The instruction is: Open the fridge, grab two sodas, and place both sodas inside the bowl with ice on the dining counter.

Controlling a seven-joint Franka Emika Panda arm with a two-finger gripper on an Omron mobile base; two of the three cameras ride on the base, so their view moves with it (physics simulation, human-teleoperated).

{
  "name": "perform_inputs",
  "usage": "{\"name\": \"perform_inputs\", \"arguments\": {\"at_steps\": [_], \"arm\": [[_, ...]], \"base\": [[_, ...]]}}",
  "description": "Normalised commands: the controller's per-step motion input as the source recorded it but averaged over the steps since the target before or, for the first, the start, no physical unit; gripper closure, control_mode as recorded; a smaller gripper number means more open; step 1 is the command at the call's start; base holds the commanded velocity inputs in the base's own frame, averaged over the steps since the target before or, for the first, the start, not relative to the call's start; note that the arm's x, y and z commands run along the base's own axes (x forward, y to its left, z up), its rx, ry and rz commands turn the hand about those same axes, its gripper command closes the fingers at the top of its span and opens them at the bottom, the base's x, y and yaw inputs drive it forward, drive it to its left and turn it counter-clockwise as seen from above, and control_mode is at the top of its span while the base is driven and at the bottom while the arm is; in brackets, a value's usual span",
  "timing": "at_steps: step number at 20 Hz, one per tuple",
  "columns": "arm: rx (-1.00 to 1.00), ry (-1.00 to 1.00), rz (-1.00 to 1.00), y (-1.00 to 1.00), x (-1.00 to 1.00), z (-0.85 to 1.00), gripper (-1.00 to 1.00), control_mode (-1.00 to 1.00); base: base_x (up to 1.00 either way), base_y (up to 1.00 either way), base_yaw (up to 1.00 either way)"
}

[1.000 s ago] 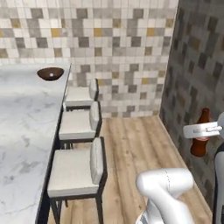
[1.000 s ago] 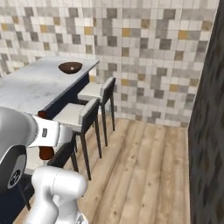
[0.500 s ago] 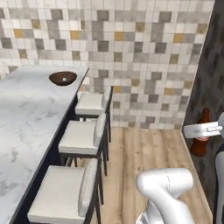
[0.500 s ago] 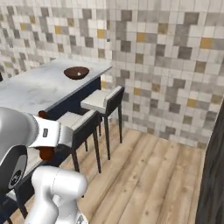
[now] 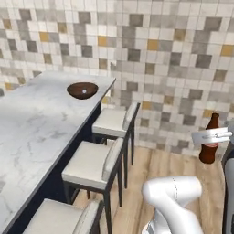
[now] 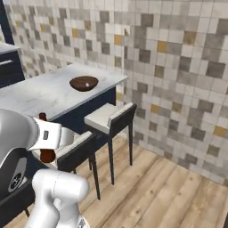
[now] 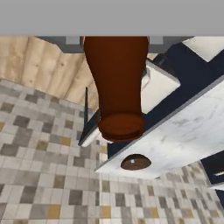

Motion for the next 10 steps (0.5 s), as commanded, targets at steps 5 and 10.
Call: {"name": "perform_inputs", "arguments": {"at_steps": [5,10], "arm": [[0.0,0.0,0.0,0.0,0.0,0.0,1.0,1.0],[0.0,0.0,0.0,0.0,0.0,0.0,1.0,1.0]], "base": [[0.73,-0.39,0.42],[0.64,-0.48,0.42]]}}
